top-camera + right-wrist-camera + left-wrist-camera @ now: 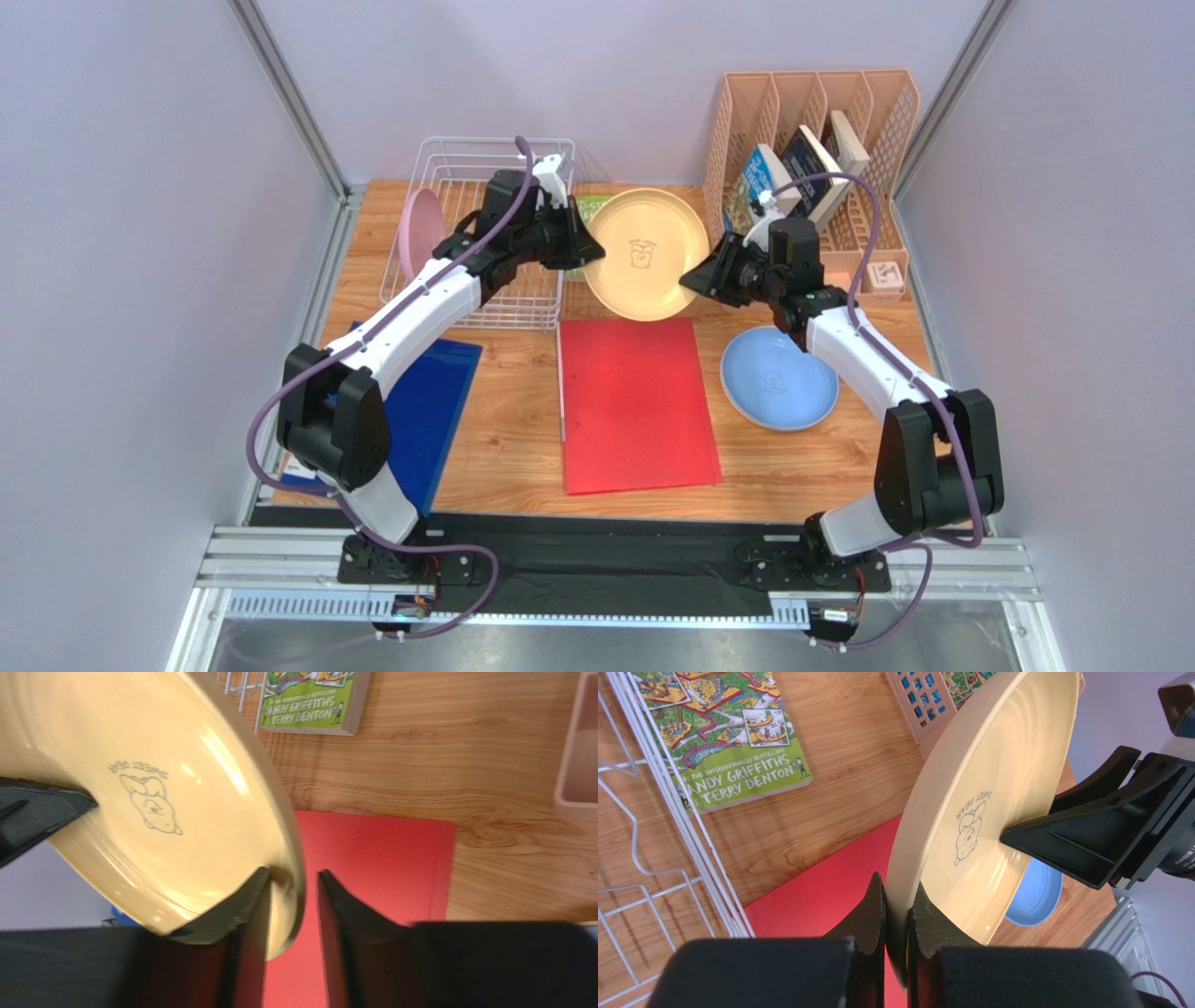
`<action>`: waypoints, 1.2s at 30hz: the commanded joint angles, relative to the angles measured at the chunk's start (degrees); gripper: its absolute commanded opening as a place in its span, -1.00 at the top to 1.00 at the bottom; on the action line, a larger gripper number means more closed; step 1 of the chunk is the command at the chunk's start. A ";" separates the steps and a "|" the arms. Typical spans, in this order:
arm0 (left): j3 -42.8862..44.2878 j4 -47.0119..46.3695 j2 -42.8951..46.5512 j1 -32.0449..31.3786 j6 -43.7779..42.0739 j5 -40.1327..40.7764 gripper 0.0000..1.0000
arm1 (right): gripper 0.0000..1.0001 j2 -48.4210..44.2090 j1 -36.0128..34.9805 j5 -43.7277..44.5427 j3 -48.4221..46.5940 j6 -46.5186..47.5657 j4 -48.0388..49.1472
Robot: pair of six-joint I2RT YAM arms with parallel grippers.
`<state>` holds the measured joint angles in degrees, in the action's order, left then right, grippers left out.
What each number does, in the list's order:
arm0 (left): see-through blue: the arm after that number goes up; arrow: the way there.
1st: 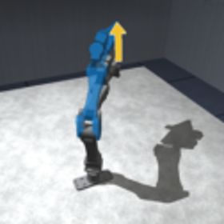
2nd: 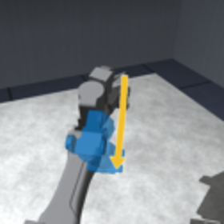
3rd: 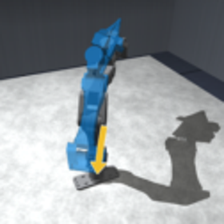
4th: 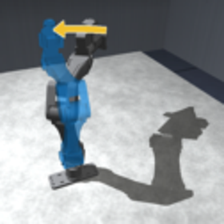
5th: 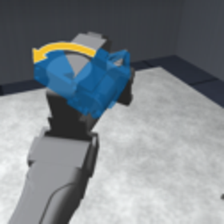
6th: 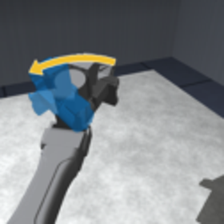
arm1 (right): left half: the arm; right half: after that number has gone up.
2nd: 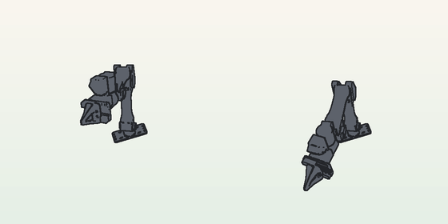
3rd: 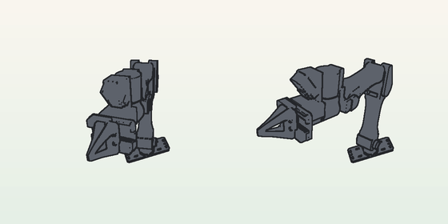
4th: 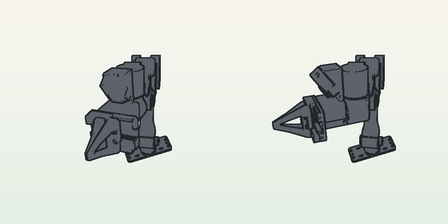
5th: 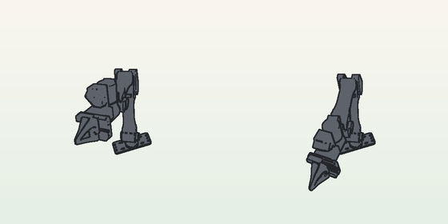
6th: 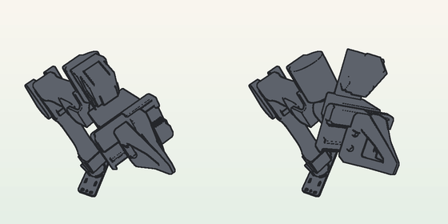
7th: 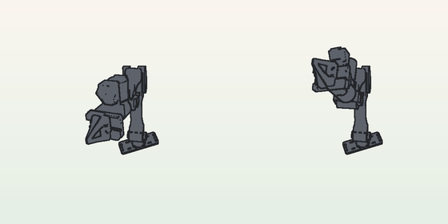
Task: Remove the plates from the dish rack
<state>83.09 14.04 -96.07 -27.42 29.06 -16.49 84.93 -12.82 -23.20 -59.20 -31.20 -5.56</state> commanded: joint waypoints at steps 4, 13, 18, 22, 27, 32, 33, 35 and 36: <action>0.32 -2.45 0.10 -0.35 0.04 -4.25 0.34 | 1.00 -0.46 -0.36 2.35 -1.63 0.88 -1.72; -3.72 1.07 7.38 -0.35 -8.31 11.63 -0.99 | 1.00 -17.06 2.70 22.47 8.82 -2.19 -15.77; -8.20 -0.33 13.97 -0.35 -15.50 26.49 -0.99 | 0.99 -27.34 6.49 31.80 14.72 -7.72 -22.73; -9.70 -1.74 17.32 -0.35 -19.64 33.79 -0.99 | 1.00 -32.45 6.67 39.09 18.24 -11.76 -28.52; -10.75 -1.65 20.31 -0.27 -22.64 40.39 -0.99 | 1.00 -36.75 6.76 42.27 22.10 -16.25 -32.05; -11.72 -1.30 21.80 -0.35 -23.26 41.89 -0.99 | 1.00 -41.59 6.93 43.68 24.30 -18.46 -34.43; -11.90 -1.65 21.89 -0.35 -23.43 41.98 -0.99 | 1.00 -42.03 6.84 44.11 24.57 -18.72 -35.47; -12.34 -1.74 21.72 -0.35 -23.52 42.50 -0.99 | 0.96 -42.56 6.84 44.21 24.92 -18.20 -35.48; -12.25 -1.56 21.54 -0.27 -23.61 42.68 -0.99 | 0.92 -42.56 6.84 44.12 24.84 -18.11 -35.48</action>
<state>71.31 13.87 -75.85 -27.66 7.31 23.66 43.79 -6.11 18.26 -34.30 -47.16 -41.80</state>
